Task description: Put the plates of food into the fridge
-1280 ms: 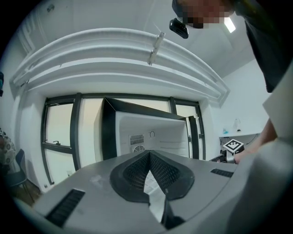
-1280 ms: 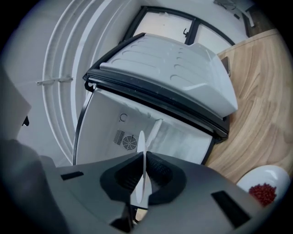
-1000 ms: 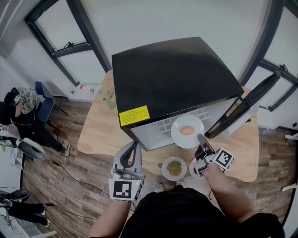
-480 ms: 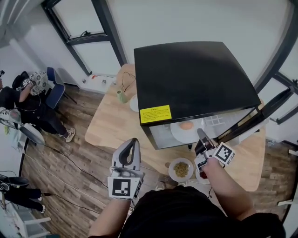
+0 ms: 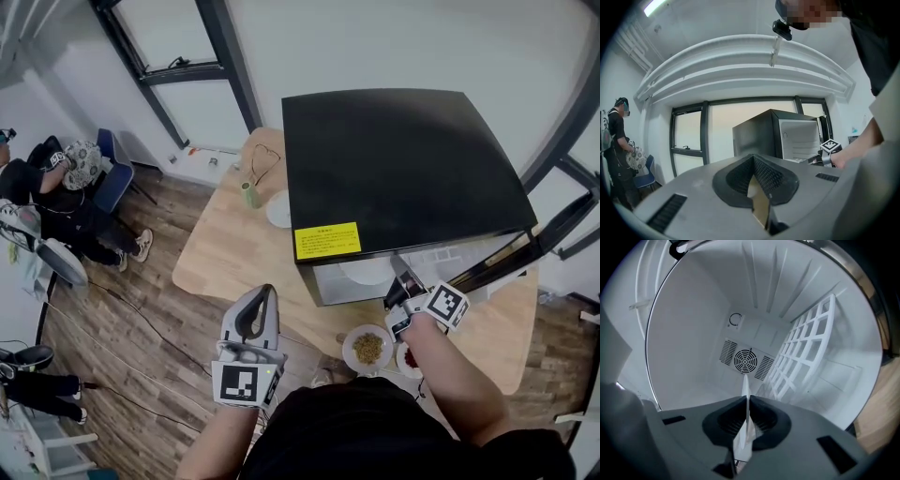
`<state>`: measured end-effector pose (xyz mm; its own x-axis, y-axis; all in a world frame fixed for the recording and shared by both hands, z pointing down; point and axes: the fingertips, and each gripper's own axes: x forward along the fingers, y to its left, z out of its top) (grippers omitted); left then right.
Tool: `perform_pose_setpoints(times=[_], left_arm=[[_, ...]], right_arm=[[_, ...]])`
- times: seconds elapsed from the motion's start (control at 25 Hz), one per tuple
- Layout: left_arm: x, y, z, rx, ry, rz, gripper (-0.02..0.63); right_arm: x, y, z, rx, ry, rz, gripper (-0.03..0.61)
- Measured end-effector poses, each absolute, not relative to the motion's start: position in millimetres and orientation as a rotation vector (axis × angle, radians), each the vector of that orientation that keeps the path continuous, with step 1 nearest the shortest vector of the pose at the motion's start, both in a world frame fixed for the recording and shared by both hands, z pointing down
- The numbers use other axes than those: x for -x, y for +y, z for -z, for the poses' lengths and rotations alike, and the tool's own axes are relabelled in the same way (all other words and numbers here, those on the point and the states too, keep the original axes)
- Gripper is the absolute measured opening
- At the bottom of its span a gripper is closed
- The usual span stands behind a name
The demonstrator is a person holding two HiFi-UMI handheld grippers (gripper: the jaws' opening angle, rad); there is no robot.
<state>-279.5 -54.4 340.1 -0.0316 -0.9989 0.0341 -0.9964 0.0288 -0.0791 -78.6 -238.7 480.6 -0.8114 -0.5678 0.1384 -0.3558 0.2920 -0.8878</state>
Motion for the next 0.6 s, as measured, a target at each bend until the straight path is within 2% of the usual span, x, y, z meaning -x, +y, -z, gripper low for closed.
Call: perform_pose_setpoints(times=[0.6], left_arm=[[315, -58, -344, 2.132, 2.285, 0.101, 0.005]], right_arm=[[126, -251, -471, 0.964, 2.622, 1.407, 0.035]])
